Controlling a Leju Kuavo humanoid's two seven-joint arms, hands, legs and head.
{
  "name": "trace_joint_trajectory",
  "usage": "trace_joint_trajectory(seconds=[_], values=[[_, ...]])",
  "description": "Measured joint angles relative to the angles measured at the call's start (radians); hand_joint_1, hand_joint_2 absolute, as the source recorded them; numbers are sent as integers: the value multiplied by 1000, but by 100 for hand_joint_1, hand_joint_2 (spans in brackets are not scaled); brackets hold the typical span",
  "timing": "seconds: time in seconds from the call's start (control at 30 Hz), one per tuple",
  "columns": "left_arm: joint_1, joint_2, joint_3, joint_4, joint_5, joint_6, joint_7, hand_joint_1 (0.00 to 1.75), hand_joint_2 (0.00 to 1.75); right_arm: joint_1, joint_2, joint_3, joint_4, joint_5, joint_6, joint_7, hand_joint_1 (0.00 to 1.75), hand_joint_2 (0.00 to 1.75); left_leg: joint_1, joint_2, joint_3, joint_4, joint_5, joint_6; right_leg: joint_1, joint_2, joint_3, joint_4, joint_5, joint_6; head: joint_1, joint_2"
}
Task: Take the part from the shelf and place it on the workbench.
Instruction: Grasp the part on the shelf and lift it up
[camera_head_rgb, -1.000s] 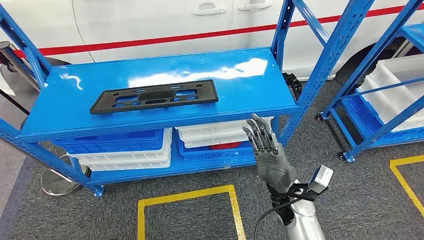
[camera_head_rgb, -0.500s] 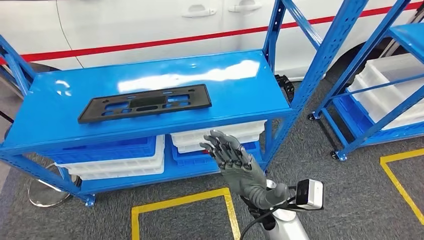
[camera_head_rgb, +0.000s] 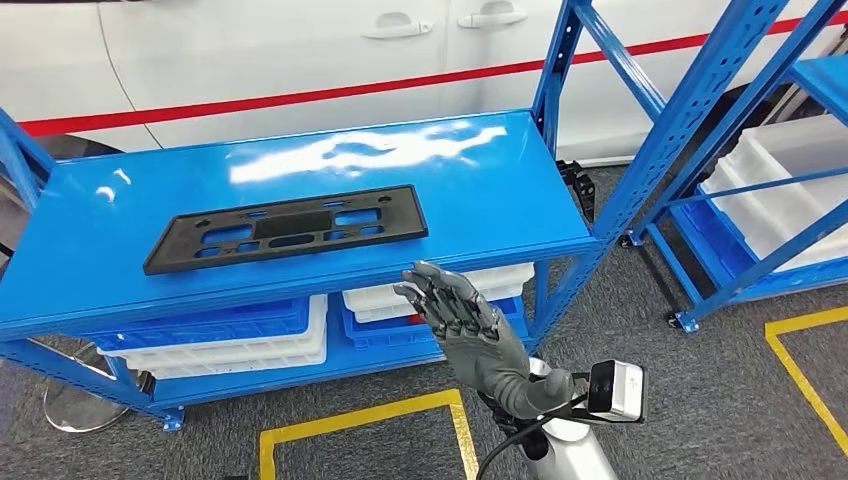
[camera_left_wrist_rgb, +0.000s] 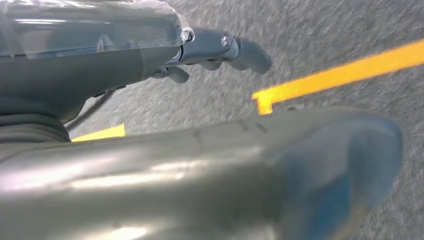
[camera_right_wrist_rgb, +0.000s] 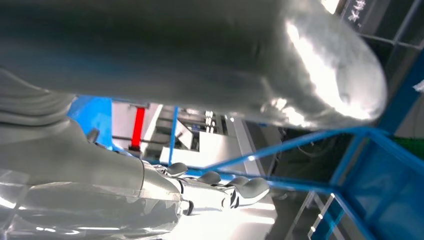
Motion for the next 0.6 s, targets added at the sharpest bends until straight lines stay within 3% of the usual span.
trace_joint_trajectory(seconds=[0.07, 0.1, 0.13, 0.2, 0.23, 0.27, 0.3, 0.37, 0.4, 0.47, 0.53, 0.6], values=[[-3, 0, 0, 0, -2, -1, 0, 0, 0, -1, 1, 1, -9, 12, -2, -1, 0, 0, 0, 1, -6, 33, 9, -10, -6, 2, 22, -19, -2, -7, -1, 0], [-5, 0, 0, 0, -4, -2, 0, 0, 0, -1, 1, 1, -12, 19, -3, -1, 0, 0, 0, 0, -26, 74, 8, -15, -10, 1, 35, -29, -5, -10, -2, 0], [-6, -1, 0, 0, -5, -2, 0, 0, 0, -2, 1, 2, -15, 25, -4, -1, 0, 0, 2, -1, -57, 129, -6, -19, -14, 0, 46, -35, -9, -12, -3, 0], [-8, -2, 0, 0, -8, -3, 0, 0, 0, -2, 1, 3, -17, 33, -7, -2, 0, 0, 7, -2, -133, 241, -62, -28, -16, 1, 58, -37, -19, -14, -4, 0], [-7, -2, 0, 0, -9, -3, 0, 0, 0, -1, 1, 3, -17, 35, -9, -2, 0, 0, 10, -2, -163, 271, -83, -33, -17, 2, 62, -35, -24, -13, -4, 0], [-7, -1, 0, 0, -10, -2, 0, 0, 0, -1, 1, 3, -17, 36, -10, -2, 0, 0, 14, -2, -179, 272, -81, -38, -19, 4, 66, -33, -29, -10, -4, 0], [-7, 0, 0, 0, -10, -2, 0, 0, 0, -1, 1, 3, -17, 34, -9, -2, 0, 0, 17, -2, -178, 240, -52, -42, -21, 7, 70, -29, -35, -7, -4, 0], [-8, 1, 0, 0, -10, -1, 1, 0, 0, -2, 1, 3, -17, 19, -6, 2, 0, 0, 23, -3, -145, 115, 40, -50, -27, 9, 76, -18, -46, 4, -4, 0], [-8, 1, 0, 0, -10, 0, 1, 0, 0, -2, 1, 3, -17, 9, -4, 5, 0, 0, 24, -3, -131, 64, 61, -49, -28, 10, 76, -11, -50, 10, -4, 0], [-9, 1, 0, 0, -10, 1, 0, 0, 0, -3, 2, 3, -17, -6, -1, 13, 0, 0, 20, -4, -123, 26, 71, -34, -27, 11, 72, -3, -55, 22, -4, 0], [-8, 1, 0, 0, -10, 3, 0, 0, 0, -3, 2, 3, -17, -13, 1, 18, 0, 0, 18, -4, -124, 27, 83, -13, -25, 11, 69, -1, -57, 34, -4, 0], [-9, 1, 0, 0, -10, 4, 0, 0, 0, -4, 2, 3, -17, -16, 2, 18, 0, 0, 20, -3, -124, 24, 92, 2, -28, 7, 59, 26, -79, 44, -2, 0]])
